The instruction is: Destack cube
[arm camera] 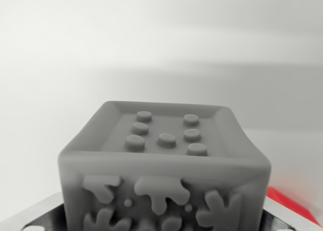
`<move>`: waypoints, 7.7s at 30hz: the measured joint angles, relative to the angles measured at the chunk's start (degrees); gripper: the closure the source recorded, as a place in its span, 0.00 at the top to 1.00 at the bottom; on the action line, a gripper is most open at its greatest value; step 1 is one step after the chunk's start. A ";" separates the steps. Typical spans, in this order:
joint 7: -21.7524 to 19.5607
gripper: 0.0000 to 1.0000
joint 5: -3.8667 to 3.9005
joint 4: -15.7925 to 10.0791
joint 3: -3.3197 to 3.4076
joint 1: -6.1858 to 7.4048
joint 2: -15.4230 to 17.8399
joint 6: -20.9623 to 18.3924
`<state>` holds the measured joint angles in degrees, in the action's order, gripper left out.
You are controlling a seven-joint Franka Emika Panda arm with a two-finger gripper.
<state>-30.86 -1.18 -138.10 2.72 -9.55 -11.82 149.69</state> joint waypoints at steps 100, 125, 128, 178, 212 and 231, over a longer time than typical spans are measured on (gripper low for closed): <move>17.16 0.00 3.75 25.42 -5.90 8.70 -20.68 -4.59; 17.20 0.00 3.83 27.27 -5.20 9.22 -28.07 0.66; 17.20 0.00 3.83 27.43 -5.14 9.29 -28.50 0.98; 17.22 1.00 3.83 27.28 -5.08 9.35 -27.67 0.53; 17.60 1.00 3.22 25.09 -5.59 9.04 -14.02 -10.72; 18.12 1.00 2.61 26.93 -5.62 9.04 -6.33 -20.21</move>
<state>-12.75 1.43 -111.17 -2.90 -0.51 -18.15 129.48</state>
